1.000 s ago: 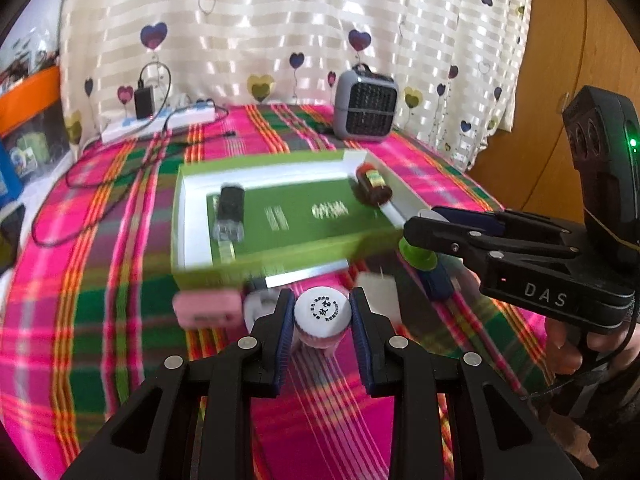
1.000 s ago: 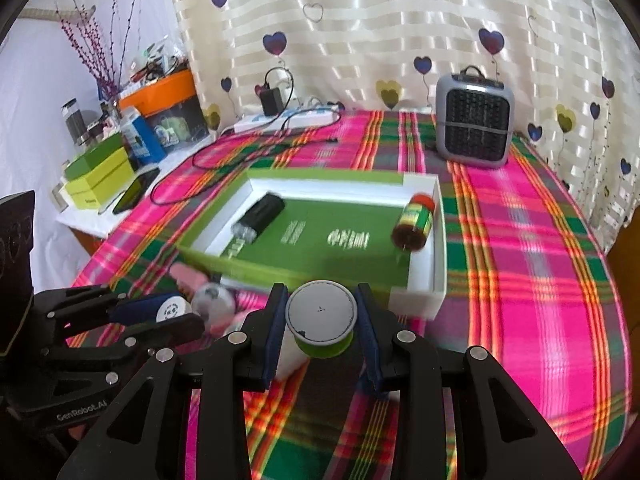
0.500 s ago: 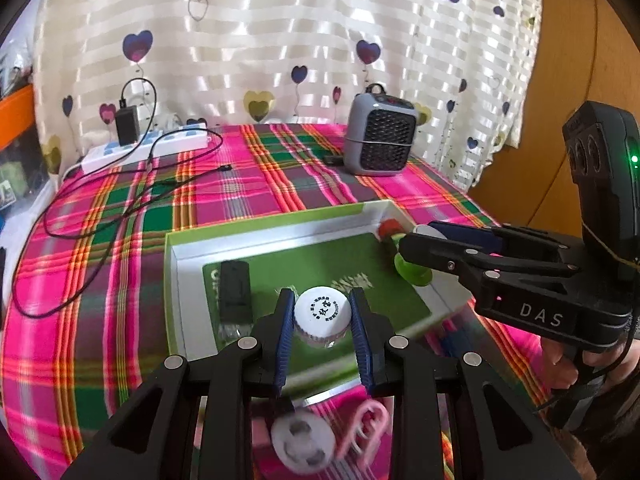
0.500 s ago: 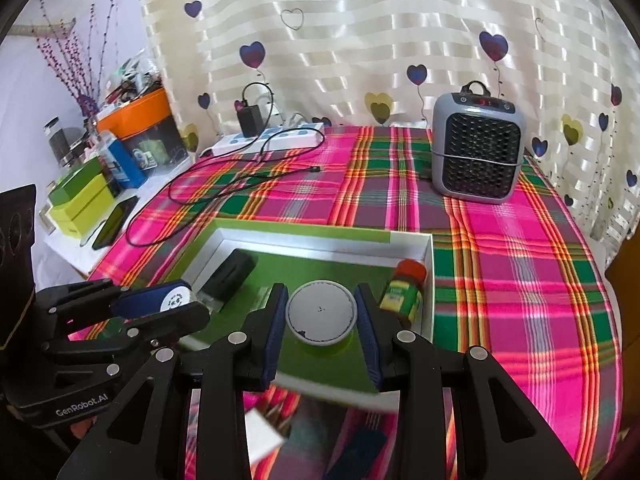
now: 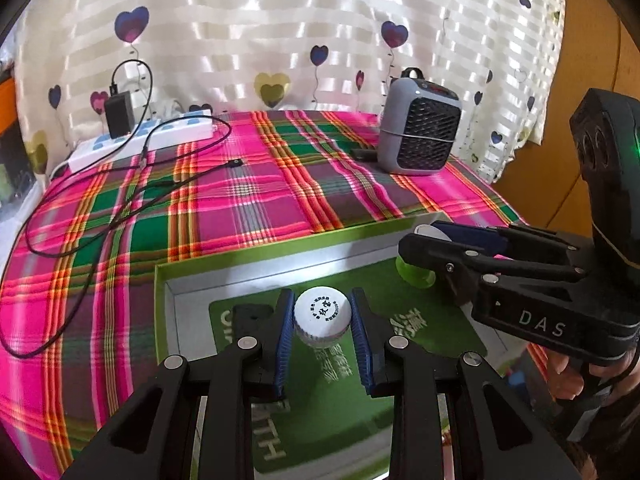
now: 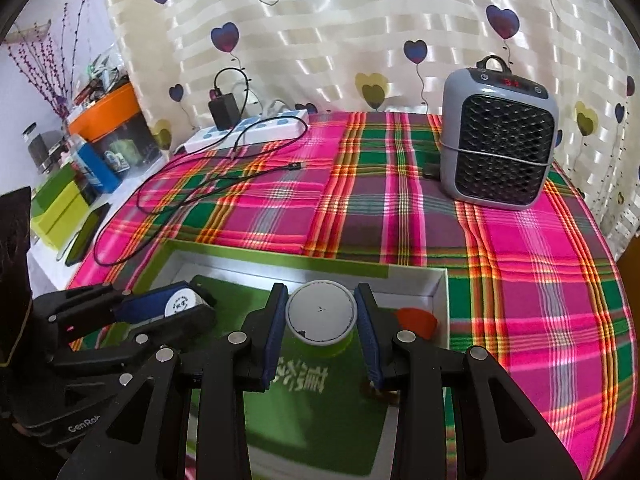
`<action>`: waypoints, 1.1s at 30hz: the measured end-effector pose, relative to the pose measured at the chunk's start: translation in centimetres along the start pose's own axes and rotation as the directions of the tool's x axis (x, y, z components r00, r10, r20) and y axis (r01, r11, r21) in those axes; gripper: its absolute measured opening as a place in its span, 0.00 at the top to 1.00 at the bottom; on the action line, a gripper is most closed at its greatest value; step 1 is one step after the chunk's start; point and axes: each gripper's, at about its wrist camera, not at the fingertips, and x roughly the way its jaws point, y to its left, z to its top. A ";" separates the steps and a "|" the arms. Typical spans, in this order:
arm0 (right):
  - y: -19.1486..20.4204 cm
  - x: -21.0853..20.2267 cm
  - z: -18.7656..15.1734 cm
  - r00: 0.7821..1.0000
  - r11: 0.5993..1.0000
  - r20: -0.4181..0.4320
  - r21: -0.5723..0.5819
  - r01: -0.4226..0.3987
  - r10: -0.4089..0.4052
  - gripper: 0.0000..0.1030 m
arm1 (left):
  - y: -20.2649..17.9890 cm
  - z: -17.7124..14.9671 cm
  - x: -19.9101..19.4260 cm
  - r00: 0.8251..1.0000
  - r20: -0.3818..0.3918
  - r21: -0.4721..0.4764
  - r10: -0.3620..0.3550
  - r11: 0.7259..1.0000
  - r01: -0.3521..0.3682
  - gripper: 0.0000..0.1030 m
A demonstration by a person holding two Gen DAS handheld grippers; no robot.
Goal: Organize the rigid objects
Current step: 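Carry the cap and container into the green box and open both tools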
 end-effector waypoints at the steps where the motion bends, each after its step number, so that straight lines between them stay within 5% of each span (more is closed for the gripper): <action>1: 0.0 0.2 0.1 1.000 1.000 -0.003 -0.001 0.001 -0.001 0.66 | 0.0 0.1 0.3 1.000 -0.005 0.000 -0.002 1.000 0.002 0.74; 33: -0.6 2.9 0.6 0.998 1.000 -0.063 -0.001 0.012 -0.012 0.66 | 0.5 0.3 3.1 0.998 -0.068 0.000 0.008 1.000 -0.008 0.74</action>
